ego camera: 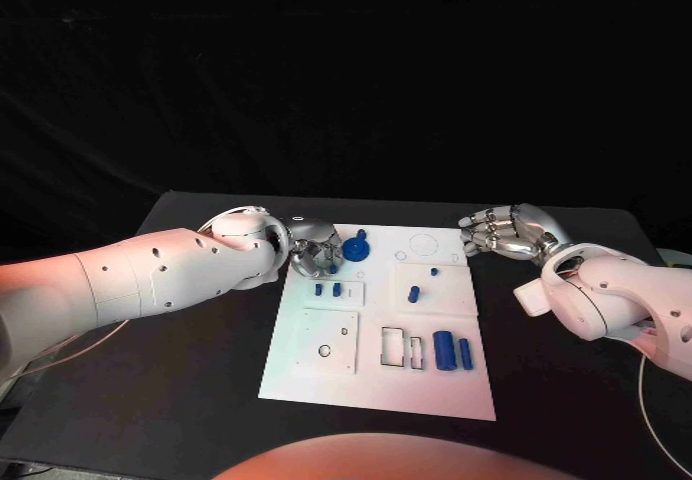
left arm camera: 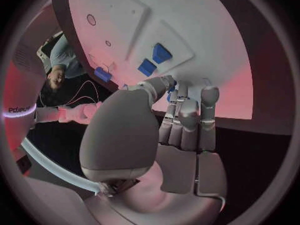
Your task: Assemble the parts on the task board
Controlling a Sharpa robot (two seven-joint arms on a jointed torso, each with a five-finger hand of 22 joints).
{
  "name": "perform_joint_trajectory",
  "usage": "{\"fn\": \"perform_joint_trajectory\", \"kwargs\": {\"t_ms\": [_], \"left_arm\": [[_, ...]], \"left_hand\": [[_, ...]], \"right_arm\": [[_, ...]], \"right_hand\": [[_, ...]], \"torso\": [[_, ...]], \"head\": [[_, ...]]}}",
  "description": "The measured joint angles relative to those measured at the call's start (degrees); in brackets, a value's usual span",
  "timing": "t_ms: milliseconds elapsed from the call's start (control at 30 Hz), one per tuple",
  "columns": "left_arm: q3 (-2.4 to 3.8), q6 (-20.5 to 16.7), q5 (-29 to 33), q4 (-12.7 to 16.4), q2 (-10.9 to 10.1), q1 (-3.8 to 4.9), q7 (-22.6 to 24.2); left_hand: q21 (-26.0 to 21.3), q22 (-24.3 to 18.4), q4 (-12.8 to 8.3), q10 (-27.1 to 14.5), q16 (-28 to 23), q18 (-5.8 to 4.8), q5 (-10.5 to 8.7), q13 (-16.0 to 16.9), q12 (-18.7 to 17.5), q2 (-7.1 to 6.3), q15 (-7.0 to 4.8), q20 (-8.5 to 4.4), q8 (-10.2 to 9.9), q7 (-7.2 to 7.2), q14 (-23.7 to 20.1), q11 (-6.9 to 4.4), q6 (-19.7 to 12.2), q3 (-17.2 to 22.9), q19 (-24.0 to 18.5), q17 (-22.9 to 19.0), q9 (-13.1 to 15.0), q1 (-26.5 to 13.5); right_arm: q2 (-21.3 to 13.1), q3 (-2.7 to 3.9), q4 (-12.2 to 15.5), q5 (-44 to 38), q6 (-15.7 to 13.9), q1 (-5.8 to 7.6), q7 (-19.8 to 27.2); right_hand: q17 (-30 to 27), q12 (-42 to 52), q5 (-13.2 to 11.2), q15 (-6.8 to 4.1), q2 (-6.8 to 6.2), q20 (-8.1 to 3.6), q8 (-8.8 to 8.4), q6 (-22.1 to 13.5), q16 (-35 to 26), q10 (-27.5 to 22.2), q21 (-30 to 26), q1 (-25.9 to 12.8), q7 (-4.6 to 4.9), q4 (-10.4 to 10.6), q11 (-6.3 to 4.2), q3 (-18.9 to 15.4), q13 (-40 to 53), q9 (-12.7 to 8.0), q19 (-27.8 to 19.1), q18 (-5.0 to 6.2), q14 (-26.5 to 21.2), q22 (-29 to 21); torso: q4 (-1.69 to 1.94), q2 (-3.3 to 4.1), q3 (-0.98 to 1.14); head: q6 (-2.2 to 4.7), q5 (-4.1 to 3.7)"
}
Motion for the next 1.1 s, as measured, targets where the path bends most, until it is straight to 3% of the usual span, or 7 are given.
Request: {"fn": "perform_joint_trajectory", "kwargs": {"t_ms": [367, 567, 733, 800, 867, 1033, 1100], "left_arm": [[0.14, -0.1, 0.0, -0.1, -0.6, -0.03, -0.4], [0.52, -0.2, 0.4, -0.2, -2.0, -0.04, -0.4], [1.24, -0.8, 2.9, -0.3, -3.8, 0.0, -0.1], [1.63, -1.5, 5.9, -0.2, -4.9, 0.13, 0.4], [1.87, -2.3, 9.6, 0.0, -5.8, 0.28, 1.1], [2.15, -5.2, 26.4, 1.5, -8.2, 0.46, 4.3], [2.19, -6.1, 33.6, 2.4, -8.8, 0.49, 5.7]], "left_hand": [[-1.0, -1.0, 0.3, -0.9, -0.8, 0.0, 0.0, 0.0, -1.0, -0.22, 0.15, 0.2, -0.6, -0.11, -1.0, 0.23, -1.1, 0.0, -0.9, -1.6, -0.2, -0.2], [-3.4, -3.6, 0.6, -2.9, -3.0, 0.0, 0.0, -0.4, -2.4, -0.22, 0.71, 0.55, -0.6, -0.01, -3.8, 0.91, -1.0, 0.3, -3.2, -6.7, -0.2, -0.2], [-4.7, -5.2, 0.5, -3.1, -4.4, 0.38, 0.0, -0.4, -2.4, -0.22, 0.9, 0.66, 0.0, 0.58, -5.3, 1.06, -0.4, 0.5, -4.6, -10.0, -0.2, -0.2], [-7.0, -7.4, 0.8, -3.4, -7.6, 1.38, 0.0, -0.5, -2.5, -0.22, 1.02, 0.88, 0.7, 0.92, -8.5, 1.34, 0.5, 0.8, -6.9, -16.0, 0.0, -0.2], [-7.5, -8.1, 0.8, -2.0, -7.8, 1.38, 0.0, -0.2, -1.4, -0.22, 0.84, 0.9, 1.2, 1.02, -8.2, 1.05, 1.1, 0.8, -7.1, -16.1, 0.2, -0.2], [-10.0, -9.8, 1.2, -1.7, -12.1, 1.38, 0.0, 0.3, 0.1, 0.3, 0.74, 0.72, 1.6, 1.23, -10.4, 0.94, 1.3, 0.4, -7.7, -19.9, 0.2, -0.7], [-11.2, -10.5, 1.4, -1.7, -13.7, 1.38, 0.0, 0.4, 0.4, 0.31, 0.95, 0.71, 1.9, 1.32, -11.0, 0.94, 1.4, 0.2, -8.1, -20.8, 0.2, -0.7]], "right_arm": [[0.0, 0.0, -0.2, -0.1, 0.1, -0.04, 0.0], [-0.1, 0.0, -0.7, -1.5, 0.5, -0.05, -0.3], [0.0, 0.01, -1.6, -4.9, 1.4, -0.05, -0.5], [0.1, 0.02, -2.1, -7.5, 2.0, -0.04, -0.7], [0.2, 0.04, -2.4, -10.3, 2.6, 0.02, -1.0], [1.1, 0.18, -2.4, -21.5, 4.4, 0.29, -2.6], [1.5, 0.26, -2.3, -26.2, 5.1, 0.38, -3.5]], "right_hand": [[-0.1, 0.0, 0.0, 0.0, 0.0, 0.0, 0.0, 0.0, 0.0, 0.0, 0.0, 0.0, 0.0, 0.0, 0.0, 0.0, 0.0, -0.1, 0.0, 0.0, 0.0, -0.1], [0.2, 0.0, -2.0, -0.74, -0.23, -0.34, 1.1, 2.0, 0.4, 0.2, 0.8, 2.2, 0.26, -3.4, -0.38, 0.7, -0.1, 0.0, 1.4, 0.0, 2.2, -0.4], [1.5, -0.1, -5.6, -2.59, 0.08, -2.42, 1.78, 4.3, 2.7, 2.1, 4.6, 4.2, 0.7, -6.2, -2.05, 0.4, -0.2, 0.0, 5.3, -0.01, 7.3, 1.9], [2.8, -1.0, -6.7, -4.06, 0.43, -4.15, 1.78, 5.9, 4.7, 4.2, 8.3, 5.2, 0.31, -7.6, -2.84, -0.5, -0.2, -0.3, 7.4, -0.01, 11.6, 5.0], [4.9, -2.3, -7.0, -5.78, 0.81, -5.97, 1.78, 7.9, 7.5, 7.1, 13.8, 5.5, -0.27, -9.0, -3.94, -1.6, -0.2, -0.9, 9.6, -0.02, 16.7, 9.8], [11.1, -6.1, -7.2, -7.79, 0.8, -8.22, 0.57, 10.6, 15.3, 11.9, 23.8, 5.5, -1.61, -10.5, -5.25, -1.6, -0.2, -2.2, 11.9, -0.02, 25.1, 18.8], [13.9, -7.7, -7.5, -8.1, 0.29, -8.36, -0.08, 11.2, 18.5, 13.0, 26.0, 4.3, -1.73, -10.8, -5.43, -1.2, -0.1, -2.5, 12.1, -0.02, 26.0, 20.9]], "torso": [[0.0, 0.0, 0.0], [0.0, 0.0, 0.0], [0.0, -0.07, 0.02], [0.0, -0.09, 0.03], [-0.01, -0.1, 0.03], [-0.06, -0.07, 0.0], [-0.08, -0.03, -0.04]], "head": [[0.05, 0.07], [0.15, 0.01], [0.4, -0.17], [0.63, -0.41], [0.84, -0.72], [1.46, -2.07], [1.63, -2.62]]}}
